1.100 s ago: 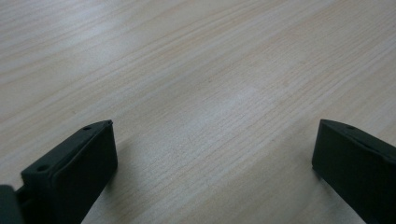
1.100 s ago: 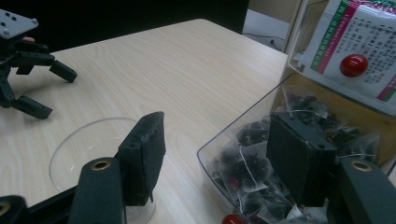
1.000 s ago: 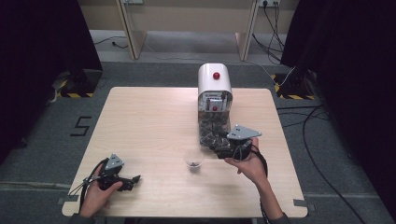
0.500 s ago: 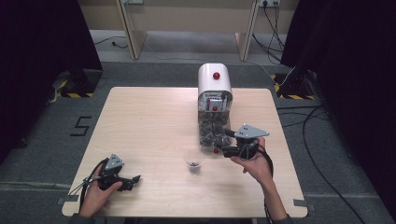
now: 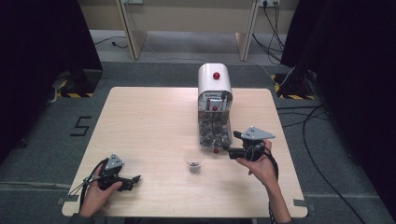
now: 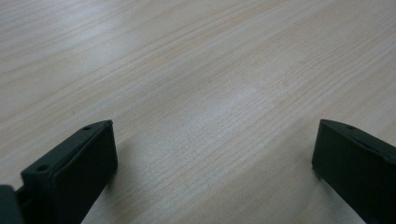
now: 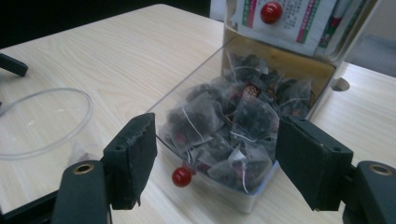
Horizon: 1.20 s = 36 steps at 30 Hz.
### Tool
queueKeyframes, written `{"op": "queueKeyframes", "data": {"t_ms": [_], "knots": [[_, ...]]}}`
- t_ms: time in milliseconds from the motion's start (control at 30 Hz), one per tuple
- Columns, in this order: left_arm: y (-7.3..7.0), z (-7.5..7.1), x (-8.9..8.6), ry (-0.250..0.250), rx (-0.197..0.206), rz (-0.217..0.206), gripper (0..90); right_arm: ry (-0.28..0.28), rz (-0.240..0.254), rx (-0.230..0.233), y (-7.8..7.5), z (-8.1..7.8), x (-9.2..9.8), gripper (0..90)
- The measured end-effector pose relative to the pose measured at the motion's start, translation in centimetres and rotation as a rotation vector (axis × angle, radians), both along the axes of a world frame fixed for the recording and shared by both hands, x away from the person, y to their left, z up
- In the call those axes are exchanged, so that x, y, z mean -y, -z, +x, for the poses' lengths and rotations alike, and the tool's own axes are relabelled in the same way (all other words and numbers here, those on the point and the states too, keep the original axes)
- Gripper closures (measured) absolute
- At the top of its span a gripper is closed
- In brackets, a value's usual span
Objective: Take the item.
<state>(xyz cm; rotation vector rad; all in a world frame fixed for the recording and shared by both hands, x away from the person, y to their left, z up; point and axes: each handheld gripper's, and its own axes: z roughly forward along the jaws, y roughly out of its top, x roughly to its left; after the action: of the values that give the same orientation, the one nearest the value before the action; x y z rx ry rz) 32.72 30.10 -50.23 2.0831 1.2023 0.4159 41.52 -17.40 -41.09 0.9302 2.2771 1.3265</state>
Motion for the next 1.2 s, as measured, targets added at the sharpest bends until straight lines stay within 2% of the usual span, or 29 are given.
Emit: {"op": "queueKeyframes", "data": {"t_ms": [233, 633, 933, 1200], "knots": [[0.0, 0.0, 0.0, -0.001, 0.000, 0.001, 0.0, 0.032, -0.010, -0.006, 0.3, -0.2, 0.8, 28.8], [0.0, 0.0, 0.0, 0.000, 0.000, 0.000, 0.0, 0.046, -0.026, -0.027, 1.2, -0.8, 1.7, 28.8], [0.0, 0.0, 0.0, 0.000, 0.000, 0.000, 0.0, 0.086, -0.044, -0.071, 3.1, -1.8, 3.6, 29.2], [0.0, 0.0, 0.0, 0.000, 0.000, 0.000, 0.0, 0.105, -0.058, -0.074, 3.5, -2.3, 4.3, 29.2]]}}
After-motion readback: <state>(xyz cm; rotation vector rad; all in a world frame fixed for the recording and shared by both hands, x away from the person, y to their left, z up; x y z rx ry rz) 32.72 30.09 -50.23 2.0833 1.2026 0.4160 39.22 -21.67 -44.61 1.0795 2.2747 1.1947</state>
